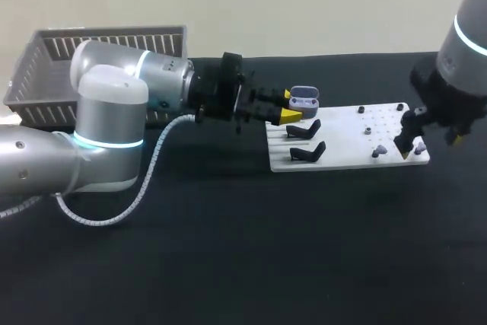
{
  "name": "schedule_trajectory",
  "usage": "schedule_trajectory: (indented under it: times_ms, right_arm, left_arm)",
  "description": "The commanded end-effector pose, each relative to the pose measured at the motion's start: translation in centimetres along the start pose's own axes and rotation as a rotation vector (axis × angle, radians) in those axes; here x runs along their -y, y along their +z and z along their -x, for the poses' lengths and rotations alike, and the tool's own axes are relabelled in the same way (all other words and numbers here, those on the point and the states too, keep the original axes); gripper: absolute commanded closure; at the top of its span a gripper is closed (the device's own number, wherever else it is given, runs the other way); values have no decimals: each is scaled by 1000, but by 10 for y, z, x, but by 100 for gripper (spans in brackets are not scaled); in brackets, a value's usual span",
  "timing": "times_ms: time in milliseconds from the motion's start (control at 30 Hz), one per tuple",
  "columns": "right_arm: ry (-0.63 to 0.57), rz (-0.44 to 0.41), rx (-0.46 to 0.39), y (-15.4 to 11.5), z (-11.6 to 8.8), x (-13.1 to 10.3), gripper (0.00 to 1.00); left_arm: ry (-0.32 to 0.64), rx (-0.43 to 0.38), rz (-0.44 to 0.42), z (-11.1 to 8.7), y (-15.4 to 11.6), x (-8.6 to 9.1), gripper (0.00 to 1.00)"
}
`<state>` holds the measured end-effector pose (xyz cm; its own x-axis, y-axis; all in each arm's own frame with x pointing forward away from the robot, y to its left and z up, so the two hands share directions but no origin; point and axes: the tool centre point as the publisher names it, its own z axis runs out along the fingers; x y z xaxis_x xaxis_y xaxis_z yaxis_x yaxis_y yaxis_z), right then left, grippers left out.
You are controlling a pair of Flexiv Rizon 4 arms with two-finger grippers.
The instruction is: Pick up each earbud case from the left stands, insert the matching earbuds, close the lid, and place the case in the box.
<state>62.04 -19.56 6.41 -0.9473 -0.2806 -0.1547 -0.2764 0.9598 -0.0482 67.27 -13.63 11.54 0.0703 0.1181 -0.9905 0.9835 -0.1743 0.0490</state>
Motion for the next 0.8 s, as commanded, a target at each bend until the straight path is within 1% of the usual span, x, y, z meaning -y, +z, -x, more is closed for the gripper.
schedule_trajectory:
  times_ms: [33,67,100,133,233,333,433,600,667,800]
  right_arm:
    - [8,-38,2,13,6,0,7]
    - [9,-40,2,15,6,1,13]
    - [13,-42,7,16,7,2,25]
    - [16,-48,11,17,7,4,36]
    - [16,-57,12,20,10,6,53]
    - [15,-65,9,24,12,8,56]
    - [18,-73,6,29,14,11,63]
    - [32,-117,28,32,17,12,59]
    - [45,-127,42,32,18,13,55]
    - [50,-136,43,33,20,14,55]
  left_arm:
    - [2,2,1,-1,0,0,100]
    - [2,2,1,-1,0,0,100]
    - [2,2,1,-1,0,0,100]
    - [2,2,1,-1,0,0,100]
    - [2,2,1,-1,0,0,100]
    - [2,2,1,-1,0,0,100]
    - [2,2,1,-1,0,0,100]
    - [2,2,1,-1,0,0,100]
    - [2,2,1,-1,0,0,100]
    - [2,2,1,-1,0,0,100]
